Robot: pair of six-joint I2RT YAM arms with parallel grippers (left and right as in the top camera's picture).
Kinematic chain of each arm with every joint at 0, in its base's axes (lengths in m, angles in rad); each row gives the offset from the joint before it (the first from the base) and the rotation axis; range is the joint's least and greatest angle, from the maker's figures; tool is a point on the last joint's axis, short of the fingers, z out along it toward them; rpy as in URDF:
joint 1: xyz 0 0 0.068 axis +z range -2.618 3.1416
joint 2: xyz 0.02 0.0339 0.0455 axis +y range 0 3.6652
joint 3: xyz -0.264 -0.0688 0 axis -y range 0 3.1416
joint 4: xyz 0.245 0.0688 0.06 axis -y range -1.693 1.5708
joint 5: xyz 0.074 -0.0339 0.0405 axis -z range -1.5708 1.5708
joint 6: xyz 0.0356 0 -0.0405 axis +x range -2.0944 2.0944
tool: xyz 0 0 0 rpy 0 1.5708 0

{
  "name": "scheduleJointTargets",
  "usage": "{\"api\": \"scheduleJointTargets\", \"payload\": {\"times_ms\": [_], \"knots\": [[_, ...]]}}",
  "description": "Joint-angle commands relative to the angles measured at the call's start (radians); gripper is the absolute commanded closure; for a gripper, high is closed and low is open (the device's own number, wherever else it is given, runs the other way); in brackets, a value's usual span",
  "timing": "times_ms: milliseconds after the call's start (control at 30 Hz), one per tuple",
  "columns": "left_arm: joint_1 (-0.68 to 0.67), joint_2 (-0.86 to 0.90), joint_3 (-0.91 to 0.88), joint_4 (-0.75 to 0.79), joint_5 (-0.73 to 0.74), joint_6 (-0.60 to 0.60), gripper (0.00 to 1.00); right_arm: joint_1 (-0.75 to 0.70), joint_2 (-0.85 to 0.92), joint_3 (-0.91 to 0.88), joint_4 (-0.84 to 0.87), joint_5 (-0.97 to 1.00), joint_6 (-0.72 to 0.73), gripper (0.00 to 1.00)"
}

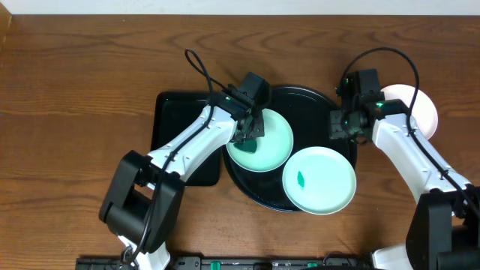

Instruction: Clean dirty plates on tray and stack at the side

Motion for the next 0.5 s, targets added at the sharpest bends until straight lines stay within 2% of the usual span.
{"api": "scheduleJointTargets", "payload": {"times_ms": [0,467], "knots": [[0.003,0.011,0.006,0.003,-0.020,0.071,0.93,-0.025,0.035,0.011,0.000,0.023,-0.047,0.47],[0.003,0.011,0.006,0.036,-0.039,0.079,0.93,-0.031,0.131,0.011,0.031,0.112,-0.063,0.49]]}}
